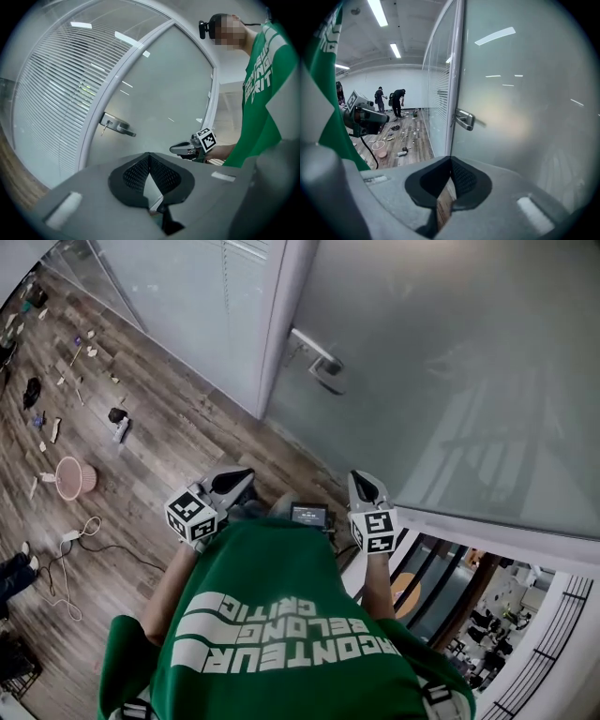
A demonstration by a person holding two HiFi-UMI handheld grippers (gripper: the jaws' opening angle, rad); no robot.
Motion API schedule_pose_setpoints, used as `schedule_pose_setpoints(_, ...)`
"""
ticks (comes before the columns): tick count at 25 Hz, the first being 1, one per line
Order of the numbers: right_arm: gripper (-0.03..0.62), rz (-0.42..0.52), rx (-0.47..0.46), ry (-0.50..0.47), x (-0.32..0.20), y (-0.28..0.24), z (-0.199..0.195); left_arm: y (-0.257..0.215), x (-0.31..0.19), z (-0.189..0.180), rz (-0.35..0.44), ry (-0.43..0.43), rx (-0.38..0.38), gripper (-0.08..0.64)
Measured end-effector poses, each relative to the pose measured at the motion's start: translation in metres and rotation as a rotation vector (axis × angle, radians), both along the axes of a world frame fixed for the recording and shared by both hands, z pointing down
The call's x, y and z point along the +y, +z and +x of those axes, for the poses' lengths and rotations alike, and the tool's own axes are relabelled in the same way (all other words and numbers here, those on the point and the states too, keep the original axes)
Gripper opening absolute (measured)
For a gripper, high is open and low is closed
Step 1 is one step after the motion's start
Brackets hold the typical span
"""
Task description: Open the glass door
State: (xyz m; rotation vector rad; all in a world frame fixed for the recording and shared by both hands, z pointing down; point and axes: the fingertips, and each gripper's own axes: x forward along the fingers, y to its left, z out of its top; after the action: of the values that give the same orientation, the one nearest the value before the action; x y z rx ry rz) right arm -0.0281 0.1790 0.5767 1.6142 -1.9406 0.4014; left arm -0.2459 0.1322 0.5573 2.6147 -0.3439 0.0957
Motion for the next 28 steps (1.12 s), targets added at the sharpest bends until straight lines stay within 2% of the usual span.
schedule_pose_setpoints(5, -0.008, -0.029, 0.062, -0.075, -0.044, -0.005, 0.009, 0.003, -0.015, -0.008, -0.003, -0.081, 0.023, 0.009)
schedule_pose_setpoints(9, -0.008, -0.039, 0.105, -0.137, -0.093, -0.011, 0.020, -0.001, -0.024, -0.015, -0.012, -0.185, 0.045, 0.009)
schedule_pose_setpoints(15, -0.008, -0.076, 0.095, -0.132, -0.149, -0.018, 0.031, -0.011, -0.047, -0.030, -0.009, -0.315, 0.054, 0.009)
schedule_pose_setpoints(18, -0.008, -0.105, 0.096, -0.187, -0.175, -0.008, 0.025, -0.010, -0.056, -0.035, -0.014, -0.371, 0.039, 0.009)
schedule_pose_setpoints(21, 0.069, -0.153, 0.069, -0.252, -0.194, 0.003, 0.017, -0.008, -0.068, -0.033, -0.026, -0.412, 0.026, 0.009)
schedule_pose_setpoints(24, 0.075, -0.180, 0.066, -0.306, -0.207, 0.011, 0.005, -0.008, -0.074, -0.033, -0.038, -0.455, 0.017, 0.009)
schedule_pose_setpoints(28, 0.075, -0.240, 0.106, -0.364, -0.219, 0.021, -0.008, -0.016, -0.084, -0.032, -0.029, -0.476, 0.005, 0.009)
